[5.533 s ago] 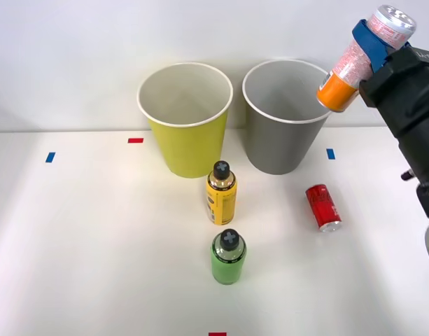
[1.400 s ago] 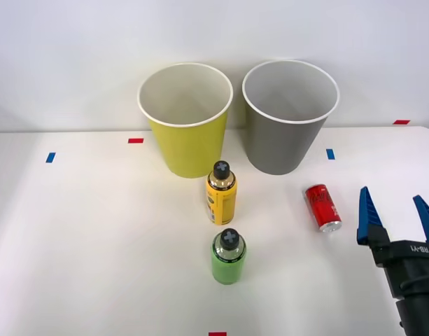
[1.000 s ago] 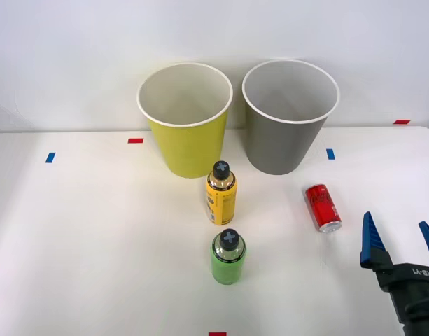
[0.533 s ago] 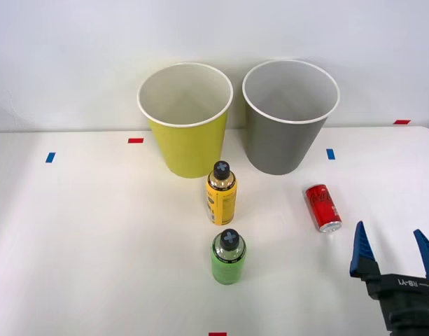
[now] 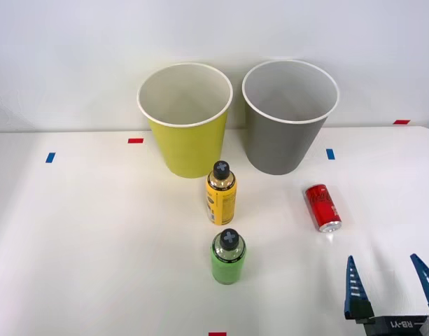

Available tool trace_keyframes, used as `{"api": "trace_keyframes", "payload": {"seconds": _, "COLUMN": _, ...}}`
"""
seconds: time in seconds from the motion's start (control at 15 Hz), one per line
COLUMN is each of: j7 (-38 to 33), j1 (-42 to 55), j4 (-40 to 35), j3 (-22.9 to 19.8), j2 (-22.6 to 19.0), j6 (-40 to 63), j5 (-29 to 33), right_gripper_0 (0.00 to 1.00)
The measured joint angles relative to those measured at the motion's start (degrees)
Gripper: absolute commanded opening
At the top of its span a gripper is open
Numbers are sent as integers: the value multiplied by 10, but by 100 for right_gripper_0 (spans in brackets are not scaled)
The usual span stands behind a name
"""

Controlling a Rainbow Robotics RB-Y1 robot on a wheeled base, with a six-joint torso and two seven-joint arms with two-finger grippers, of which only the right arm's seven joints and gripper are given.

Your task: Put cans in the gray bin, plastic bottles in the light green bin

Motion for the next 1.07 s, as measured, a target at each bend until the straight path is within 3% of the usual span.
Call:
{"api": "trace_keyframes", "payload": {"seconds": 0.27, "j7": 101, "j1": 20, "j4": 4, "j3": 9, "j2": -5, "j6": -12, "j5": -9, "right_gripper_0": 100}}
{"api": "trace_keyframes", "payload": {"seconds": 0.53, "j7": 178, "j1": 45, "j4": 4, "j3": 42, "j2": -18, "j6": -19, "j5": -100, "right_gripper_0": 100}}
{"api": "trace_keyframes", "payload": {"seconds": 0.67, "j7": 192, "j1": 63, "j4": 4, "j3": 63, "j2": -29, "j6": -19, "j5": -135, "right_gripper_0": 100}}
{"api": "trace_keyframes", "payload": {"seconds": 1.07, "j7": 192, "j1": 89, "j4": 4, "j3": 79, "j2": -53, "j6": -19, "j5": -141, "right_gripper_0": 100}}
